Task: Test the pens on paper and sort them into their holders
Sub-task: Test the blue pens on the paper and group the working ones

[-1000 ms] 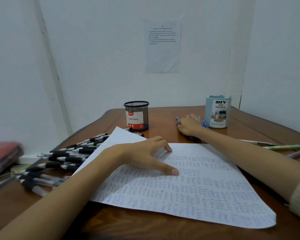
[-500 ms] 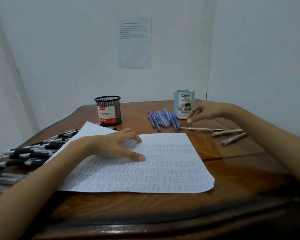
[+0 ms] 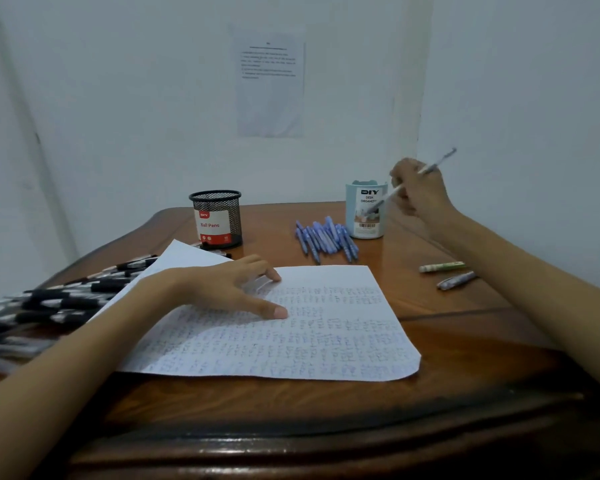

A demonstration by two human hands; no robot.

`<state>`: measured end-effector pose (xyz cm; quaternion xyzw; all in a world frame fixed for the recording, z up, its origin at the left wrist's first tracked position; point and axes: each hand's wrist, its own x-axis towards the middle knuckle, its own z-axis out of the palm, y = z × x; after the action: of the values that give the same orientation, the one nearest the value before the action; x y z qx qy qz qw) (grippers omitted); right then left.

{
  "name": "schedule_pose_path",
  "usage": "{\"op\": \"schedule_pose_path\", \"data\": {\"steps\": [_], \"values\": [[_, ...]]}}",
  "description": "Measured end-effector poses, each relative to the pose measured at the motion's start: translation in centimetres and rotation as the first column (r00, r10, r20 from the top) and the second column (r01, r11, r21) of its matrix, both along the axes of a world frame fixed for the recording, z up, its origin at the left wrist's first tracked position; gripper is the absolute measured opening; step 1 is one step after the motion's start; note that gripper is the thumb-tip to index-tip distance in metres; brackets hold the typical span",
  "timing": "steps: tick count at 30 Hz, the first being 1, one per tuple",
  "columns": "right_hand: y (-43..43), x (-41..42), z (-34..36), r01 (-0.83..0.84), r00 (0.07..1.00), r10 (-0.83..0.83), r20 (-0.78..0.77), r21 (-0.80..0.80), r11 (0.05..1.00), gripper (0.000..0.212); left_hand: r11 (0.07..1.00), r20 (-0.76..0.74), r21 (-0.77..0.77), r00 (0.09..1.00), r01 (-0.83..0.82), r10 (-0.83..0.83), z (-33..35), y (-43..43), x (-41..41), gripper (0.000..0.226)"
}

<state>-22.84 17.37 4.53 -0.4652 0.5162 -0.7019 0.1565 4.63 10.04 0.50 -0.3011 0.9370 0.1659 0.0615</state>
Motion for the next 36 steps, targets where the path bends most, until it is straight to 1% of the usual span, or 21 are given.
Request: {"op": "schedule_pose_path", "data": {"steps": [1, 2, 3, 4, 5, 6, 7, 8, 9, 10, 11, 13, 15, 17, 20, 22, 26, 30, 33, 36], "values": [[-0.1, 1.1, 0.0, -0.131, 0.973, 0.132, 0.19, -0.014, 0.991, 0.035, 1.0, 0.001, 0.0, 1.0, -0.006, 0.006, 0.0, -0.1, 0.1, 0.087], [-0.1, 2.2, -0.3, -0.252, 0.93, 0.235, 0.284, 0.025, 0.967, 0.036, 1.0, 0.005, -0.003, 1.0, -0.012, 0.013, 0.1, -0.1, 0.1, 0.088], [-0.1, 3.2, -0.9, -0.349, 0.91, 0.306, 0.278, 0.12, 0.929, 0.036, 1.0, 0.013, -0.007, 1.0, -0.021, 0.022, 0.1, -0.2, 0.2, 0.091], [0.0, 4.1, -1.6, -0.425, 0.898, 0.374, 0.23, 0.237, 0.874, 0.036, 0.999, 0.024, -0.013, 0.999, -0.03, 0.031, 0.2, -0.3, 0.3, 0.095], [0.1, 4.9, -2.3, -0.488, 0.873, 0.453, 0.183, 0.347, 0.801, 0.039, 0.999, 0.036, -0.02, 0.998, -0.043, 0.044, 0.3, -0.5, 0.4, 0.099], [0.2, 5.6, -3.0, -0.546, 0.83, 0.535, 0.161, 0.433, 0.717, 0.046, 0.998, 0.046, -0.028, 0.997, -0.053, 0.054, 0.3, -0.6, 0.5, 0.105], [0.3, 6.2, -3.5, -0.585, 0.786, 0.601, 0.147, 0.493, 0.644, 0.052, 0.998, 0.05, -0.033, 0.997, -0.057, 0.059, 0.4, -0.8, 0.6, 0.11], [0.4, 6.8, -4.0, -0.596, 0.757, 0.641, 0.127, 0.536, 0.598, 0.054, 0.998, 0.05, -0.035, 0.997, -0.057, 0.059, 0.4, -0.9, 0.7, 0.112], [0.6, 7.5, -4.4, -0.584, 0.753, 0.651, 0.1, 0.557, 0.591, 0.05, 0.998, 0.045, -0.033, 0.997, -0.06, 0.062, 0.4, -0.9, 0.7, 0.109], [0.7, 8.1, -4.9, -0.559, 0.768, 0.637, 0.064, 0.552, 0.619, 0.041, 0.998, 0.038, -0.032, 0.997, -0.061, 0.062, 0.5, -0.9, 0.6, 0.103], [0.8, 8.7, -5.5, -0.519, 0.795, 0.606, 0.012, 0.529, 0.671, 0.035, 0.998, 0.03, -0.027, 0.997, -0.065, 0.065, 0.4, -0.9, 0.6, 0.096], [0.8, 9.4, -6.2, -0.413, 0.853, 0.509, -0.114, 0.45, 0.792, 0.04, 0.997, 0.026, -0.014, 0.997, -0.074, 0.075, 0.5, -0.7, 0.6, 0.083], [0.7, 9.4, -6.4, -0.352, 0.888, 0.432, -0.16, 0.368, 0.86, 0.045, 0.997, 0.028, -0.005, 0.996, -0.081, 0.081, 0.6, -0.7, 0.6, 0.08], [0.7, 9.4, -6.3, -0.358, 0.888, 0.433, -0.153, 0.359, 0.862, 0.046, 0.997, 0.027, -0.003, 0.996, -0.08, 0.08, 0.6, -0.7, 0.6, 0.077], [0.7, 9.6, -6.3, -0.404, 0.842, 0.506, -0.189, 0.401, 0.822, 0.046, 0.997, 0.022, -0.011, 0.997, -0.079, 0.079, 0.6, -0.6, 0.5, 0.078], [0.5, 9.5, -6.6, -0.402, 0.828, 0.515, -0.222, 0.405, 0.821, 0.046, 0.997, 0.019, -0.015, 0.997, -0.079, 0.079, 0.6, -0.5, 0.5, 0.08], [0.4, 9.5, -6.6, -0.345, 0.842, 0.469, -0.267, 0.403, 0.848, 0.044, 0.997, 0.021, -0.011, 0.997, -0.078, 0.078, 0.6, -0.4, 0.6, 0.08], [0.5, 9.4, -6.7, -0.371, 0.835, 0.49, -0.249, 0.403, 0.837, 0.041, 0.997, 0.024, -0.009, 0.997, -0.076, 0.077, 0.6, -0.4, 0.5, 0.08], [0.4, 9.4, -6.7, -0.351, 0.847, 0.457, -0.272, 0.36, 0.864, 0.042, 0.997, 0.023, -0.002, 0.997, -0.078, 0.078, 0.6, -0.4, 0.5, 0.08], [0.3, 9.4, -6.7, -0.354, 0.851, 0.456, -0.26, 0.356, 0.865, 0.042, 0.997, 0.027, -0.002, 0.997, -0.076, 0.076, 0.6, -0.4, 0.6, 0.08]]}}
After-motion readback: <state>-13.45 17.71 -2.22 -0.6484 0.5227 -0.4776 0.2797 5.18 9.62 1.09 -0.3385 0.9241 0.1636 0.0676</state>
